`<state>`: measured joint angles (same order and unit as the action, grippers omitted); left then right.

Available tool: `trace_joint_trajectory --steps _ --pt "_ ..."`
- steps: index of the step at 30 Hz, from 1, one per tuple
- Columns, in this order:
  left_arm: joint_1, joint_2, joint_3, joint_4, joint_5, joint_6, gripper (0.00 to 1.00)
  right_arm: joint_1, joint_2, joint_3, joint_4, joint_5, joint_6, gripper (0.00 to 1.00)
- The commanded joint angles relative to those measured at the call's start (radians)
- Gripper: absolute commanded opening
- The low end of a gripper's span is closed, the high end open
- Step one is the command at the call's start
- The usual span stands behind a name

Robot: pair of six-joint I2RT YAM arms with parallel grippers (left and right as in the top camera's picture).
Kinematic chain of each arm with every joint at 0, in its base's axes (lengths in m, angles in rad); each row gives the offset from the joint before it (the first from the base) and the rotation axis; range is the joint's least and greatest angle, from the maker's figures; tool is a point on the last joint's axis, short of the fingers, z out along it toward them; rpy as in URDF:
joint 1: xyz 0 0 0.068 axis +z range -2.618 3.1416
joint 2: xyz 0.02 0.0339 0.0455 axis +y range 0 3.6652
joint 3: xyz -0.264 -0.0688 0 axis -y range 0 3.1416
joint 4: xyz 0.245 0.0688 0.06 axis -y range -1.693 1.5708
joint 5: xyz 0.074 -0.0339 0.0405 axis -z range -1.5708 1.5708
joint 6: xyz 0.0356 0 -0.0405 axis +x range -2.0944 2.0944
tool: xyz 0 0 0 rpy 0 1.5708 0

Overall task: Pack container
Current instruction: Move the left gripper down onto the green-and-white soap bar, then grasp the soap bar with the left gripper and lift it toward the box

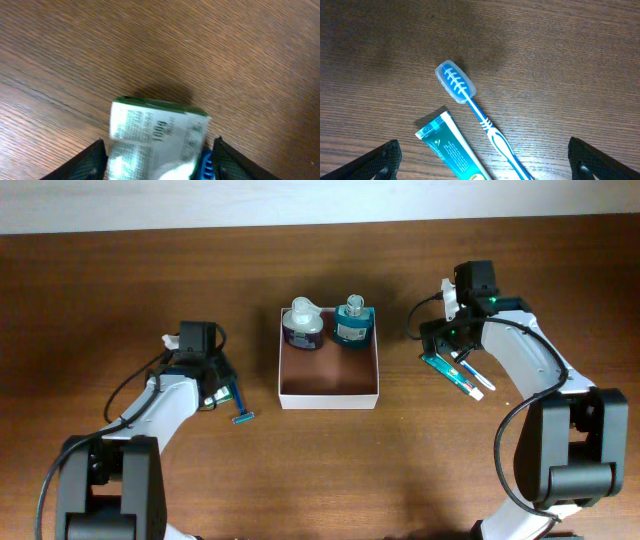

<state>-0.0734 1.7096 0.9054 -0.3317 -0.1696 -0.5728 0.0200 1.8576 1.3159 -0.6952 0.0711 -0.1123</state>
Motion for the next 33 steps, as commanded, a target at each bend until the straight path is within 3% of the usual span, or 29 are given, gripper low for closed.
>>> trace_joint_trajectory --steps 1,13,14,15,19,21,26,33 --pt "0.027 0.009 -0.008 0.0 -0.006 -0.004 0.62 -0.003 -0.016 -0.005 0.0 0.009 -0.003 0.99" --pt "0.029 0.009 -0.009 -0.022 0.016 -0.003 0.44 -0.003 -0.016 -0.005 0.0 0.009 -0.003 0.99" --pt "0.029 0.009 -0.009 -0.024 0.015 -0.003 0.45 -0.003 -0.016 -0.005 0.0 0.009 -0.003 0.99" --pt "0.029 0.009 -0.009 -0.026 0.016 -0.003 0.56 -0.003 -0.016 -0.005 0.0 0.009 -0.003 0.99" --pt "0.029 0.009 -0.009 -0.032 0.016 -0.003 0.67 -0.003 -0.016 -0.005 0.0 0.009 -0.003 0.98" --pt "0.029 0.009 -0.009 -0.039 0.018 -0.003 0.78 -0.003 -0.016 -0.005 0.0 0.009 -0.003 0.99" --pt "0.029 0.009 -0.01 -0.072 0.042 -0.003 0.86 -0.003 -0.016 -0.005 0.0 0.009 -0.003 0.99" --pt "0.029 0.009 -0.036 -0.073 0.042 -0.003 0.87 -0.003 -0.016 -0.005 0.0 0.009 -0.003 0.99"
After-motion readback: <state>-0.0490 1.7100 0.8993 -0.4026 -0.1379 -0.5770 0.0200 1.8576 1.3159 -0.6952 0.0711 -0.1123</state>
